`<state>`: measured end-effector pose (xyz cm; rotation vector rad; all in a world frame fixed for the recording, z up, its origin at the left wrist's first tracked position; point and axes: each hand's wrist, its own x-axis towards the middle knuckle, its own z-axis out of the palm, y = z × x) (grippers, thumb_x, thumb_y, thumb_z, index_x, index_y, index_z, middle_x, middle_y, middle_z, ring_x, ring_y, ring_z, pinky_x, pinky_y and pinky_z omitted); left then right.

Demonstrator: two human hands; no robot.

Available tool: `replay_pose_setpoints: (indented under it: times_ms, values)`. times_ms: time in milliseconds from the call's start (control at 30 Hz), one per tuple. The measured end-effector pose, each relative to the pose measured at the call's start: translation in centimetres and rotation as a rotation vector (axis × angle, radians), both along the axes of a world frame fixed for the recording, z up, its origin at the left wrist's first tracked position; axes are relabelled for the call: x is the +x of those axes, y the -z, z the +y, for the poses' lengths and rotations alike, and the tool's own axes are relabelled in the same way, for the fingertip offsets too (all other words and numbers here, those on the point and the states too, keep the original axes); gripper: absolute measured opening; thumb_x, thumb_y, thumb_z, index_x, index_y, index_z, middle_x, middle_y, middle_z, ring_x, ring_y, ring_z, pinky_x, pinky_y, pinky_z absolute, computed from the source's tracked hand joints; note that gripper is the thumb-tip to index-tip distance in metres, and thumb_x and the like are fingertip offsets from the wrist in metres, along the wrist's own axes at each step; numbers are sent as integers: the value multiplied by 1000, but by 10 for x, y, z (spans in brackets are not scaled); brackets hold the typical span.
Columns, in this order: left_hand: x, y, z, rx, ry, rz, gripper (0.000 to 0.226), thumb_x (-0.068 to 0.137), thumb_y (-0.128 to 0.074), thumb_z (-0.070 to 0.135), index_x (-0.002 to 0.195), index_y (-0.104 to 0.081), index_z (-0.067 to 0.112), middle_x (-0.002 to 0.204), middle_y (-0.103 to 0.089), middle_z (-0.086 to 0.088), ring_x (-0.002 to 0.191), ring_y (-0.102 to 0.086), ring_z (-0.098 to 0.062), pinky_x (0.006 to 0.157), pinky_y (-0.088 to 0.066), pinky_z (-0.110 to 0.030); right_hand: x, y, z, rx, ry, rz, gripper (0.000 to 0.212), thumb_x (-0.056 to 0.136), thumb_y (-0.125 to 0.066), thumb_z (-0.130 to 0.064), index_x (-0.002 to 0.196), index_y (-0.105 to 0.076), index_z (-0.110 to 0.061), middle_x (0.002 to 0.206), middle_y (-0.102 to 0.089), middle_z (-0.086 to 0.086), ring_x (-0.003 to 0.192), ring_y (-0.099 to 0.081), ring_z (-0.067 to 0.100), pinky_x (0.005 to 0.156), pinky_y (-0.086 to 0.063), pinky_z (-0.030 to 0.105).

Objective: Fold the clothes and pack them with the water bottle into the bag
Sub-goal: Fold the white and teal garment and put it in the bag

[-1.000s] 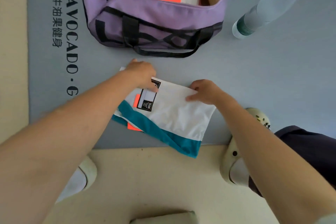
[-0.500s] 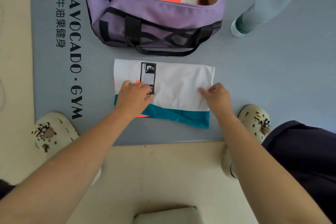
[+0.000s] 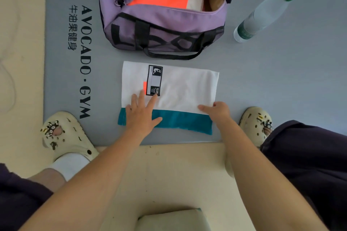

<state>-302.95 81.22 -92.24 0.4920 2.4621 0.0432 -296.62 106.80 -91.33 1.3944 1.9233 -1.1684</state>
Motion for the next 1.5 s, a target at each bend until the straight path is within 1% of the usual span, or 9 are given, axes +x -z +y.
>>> replay_pose_setpoints:
  times_ms: [133,200,333,467,633,867,1033,1267,1500]
  values:
    - [3,9,-6,1,13,1,81,90,-47,66,154,-4,40,163,7,-7,148,0,-37,115,-20,-54,7,-7,21,84,-109,-84,31,88,-68,-37,78,-54,-10,73,-57,2,70,-53,22,57,-40,31]
    - [1,8,-6,21,-11,33,70,92,-45,62,151,-17,40,162,-4,-8,146,-8,-37,111,-24,-54,12,-9,22,299,-202,-130,20,93,-57,-25,86,-51,-8,81,-56,6,76,-53,27,65,-43,35]
    - [-15,3,5,156,-115,312,47,94,-54,37,137,-49,20,147,-37,-17,134,-32,-40,102,-36,-55,-4,-10,-8,787,-412,266,18,94,-49,-16,104,-52,-1,103,-56,16,91,-54,31,75,-46,41]
    - [-33,17,13,187,-196,331,60,98,-48,37,152,-29,22,160,-20,-17,145,-17,-44,114,-23,-58,-40,4,-56,700,-755,507,49,97,-48,-29,137,-47,-2,146,-43,19,138,-38,34,110,-34,44]
    - [-35,49,10,158,-174,329,67,101,-31,50,158,-8,25,164,-2,-17,149,0,-44,117,-12,-64,-57,47,-70,645,-1224,538,64,101,-36,-42,154,-23,-9,162,-17,11,151,-14,28,119,-21,49]
    - [-33,71,4,171,-143,409,65,100,-20,55,158,-6,27,164,-2,-16,149,0,-44,115,-10,-65,-10,54,44,684,-793,202,72,101,-20,-55,156,1,-13,165,-1,6,152,4,20,123,-2,45]
    - [-33,73,3,168,-131,426,66,101,-23,55,158,-8,26,164,-4,-16,149,-1,-44,115,-11,-65,-69,23,23,777,-817,411,53,100,-45,-39,140,-45,-4,140,-50,17,135,-41,35,116,-23,48]
    - [-37,67,2,128,-92,418,66,101,-19,58,158,-10,26,164,-6,-15,150,-2,-42,117,-10,-63,-149,20,-35,432,-1040,262,53,86,-66,-49,127,-52,-18,124,-57,8,117,-50,29,98,-32,40]
    - [-80,49,-4,234,227,302,64,95,-32,56,154,-25,33,165,-11,-5,151,-2,-34,119,-4,-59,-88,19,-20,-34,-499,31,28,78,-75,-46,77,-64,-20,71,-63,-7,72,-64,19,53,-44,21]
